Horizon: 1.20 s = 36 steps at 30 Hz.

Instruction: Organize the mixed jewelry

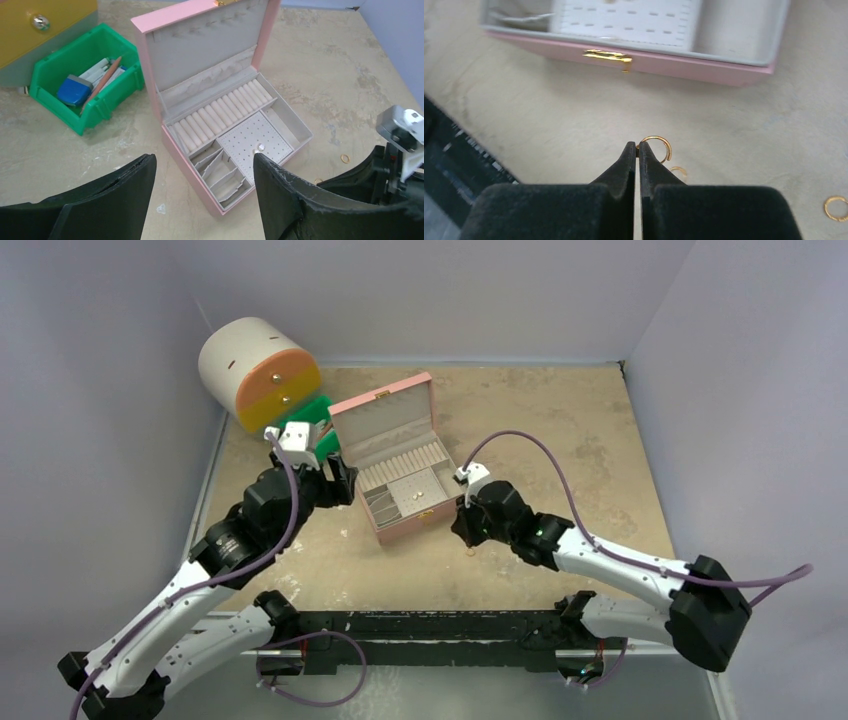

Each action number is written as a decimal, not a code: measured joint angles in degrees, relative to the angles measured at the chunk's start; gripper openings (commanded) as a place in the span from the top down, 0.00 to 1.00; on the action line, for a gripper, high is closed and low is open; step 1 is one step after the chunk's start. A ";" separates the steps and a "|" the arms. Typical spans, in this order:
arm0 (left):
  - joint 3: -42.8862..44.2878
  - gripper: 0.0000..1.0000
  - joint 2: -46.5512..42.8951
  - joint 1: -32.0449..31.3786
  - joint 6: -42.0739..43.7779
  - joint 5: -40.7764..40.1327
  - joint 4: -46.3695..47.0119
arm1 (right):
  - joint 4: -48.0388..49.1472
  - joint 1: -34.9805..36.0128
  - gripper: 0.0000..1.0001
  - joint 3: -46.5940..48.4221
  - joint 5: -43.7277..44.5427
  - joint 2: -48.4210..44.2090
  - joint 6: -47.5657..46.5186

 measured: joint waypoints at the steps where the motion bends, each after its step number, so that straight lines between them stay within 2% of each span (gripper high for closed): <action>1: 0.00 0.30 0.28 0.00 -0.31 0.52 0.02 | 0.02 1.49 1.00 0.17 -0.57 -1.25 -1.07; 7: 0.00 0.31 1.25 0.00 -1.40 6.03 -0.02 | 1.36 8.72 1.00 0.42 -4.07 -7.85 -8.76; 14: 0.31 0.32 4.44 0.00 -2.95 18.84 -1.70 | 3.87 12.09 1.00 0.42 -10.12 -12.74 -19.89; 21: 0.35 0.33 6.62 0.00 -4.50 33.94 -3.52 | 4.52 14.73 1.00 1.07 -18.36 -12.26 -34.12; 29: -1.31 0.46 8.37 0.00 -6.05 47.08 -2.99 | 1.73 17.46 1.00 5.75 -25.97 -9.88 -54.51; 36: -4.81 0.53 9.79 0.00 -7.48 54.88 -2.56 | -3.80 18.27 1.00 10.12 -27.87 -6.99 -65.66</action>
